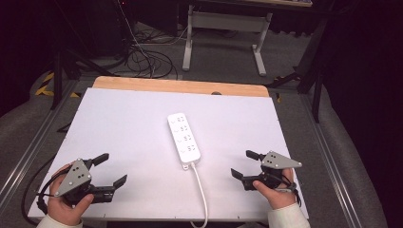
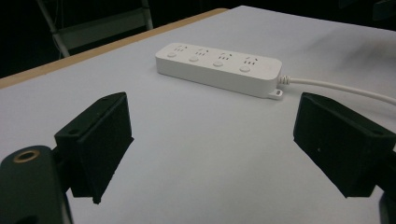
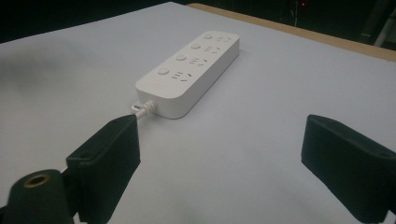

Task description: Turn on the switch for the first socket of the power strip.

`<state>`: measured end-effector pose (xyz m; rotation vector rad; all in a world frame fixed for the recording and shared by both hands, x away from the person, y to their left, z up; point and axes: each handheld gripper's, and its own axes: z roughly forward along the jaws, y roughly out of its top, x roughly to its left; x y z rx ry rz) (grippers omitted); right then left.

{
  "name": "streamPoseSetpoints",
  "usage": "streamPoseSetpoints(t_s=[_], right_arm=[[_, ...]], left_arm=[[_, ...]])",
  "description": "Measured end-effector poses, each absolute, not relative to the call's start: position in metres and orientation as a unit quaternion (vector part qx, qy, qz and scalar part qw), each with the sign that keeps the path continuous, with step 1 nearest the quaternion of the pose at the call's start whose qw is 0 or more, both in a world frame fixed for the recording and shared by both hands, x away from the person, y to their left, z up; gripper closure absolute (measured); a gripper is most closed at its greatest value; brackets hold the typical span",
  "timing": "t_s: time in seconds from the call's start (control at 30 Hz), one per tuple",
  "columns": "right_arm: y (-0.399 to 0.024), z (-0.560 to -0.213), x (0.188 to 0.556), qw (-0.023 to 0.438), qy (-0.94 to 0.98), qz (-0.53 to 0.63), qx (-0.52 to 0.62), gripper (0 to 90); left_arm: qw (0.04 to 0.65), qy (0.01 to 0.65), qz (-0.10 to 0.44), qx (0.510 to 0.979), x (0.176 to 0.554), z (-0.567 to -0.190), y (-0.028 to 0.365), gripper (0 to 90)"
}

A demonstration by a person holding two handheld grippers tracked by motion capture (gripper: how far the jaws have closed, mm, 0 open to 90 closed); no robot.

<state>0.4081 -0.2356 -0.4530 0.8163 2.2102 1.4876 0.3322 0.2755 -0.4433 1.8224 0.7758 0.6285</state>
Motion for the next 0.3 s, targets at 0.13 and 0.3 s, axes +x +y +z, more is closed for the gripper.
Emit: streamPoseSetpoints(t_s=[0.13, 0.3], right_arm=[[-0.2358, -0.4524, 0.4077, 0.179, 0.78, 0.526, 0.288, 11.9], [-0.2358, -0.4522, 0.4077, 0.182, 0.779, 0.526, 0.288, 11.9]], left_arm=[[0.506, 0.323, 0.263, 0.756, 0.3325, -0.4436, 0.2755, 12.3], [0.504, 0.324, 0.262, 0.756, 0.3327, -0.4438, 0.2758, 12.1]])
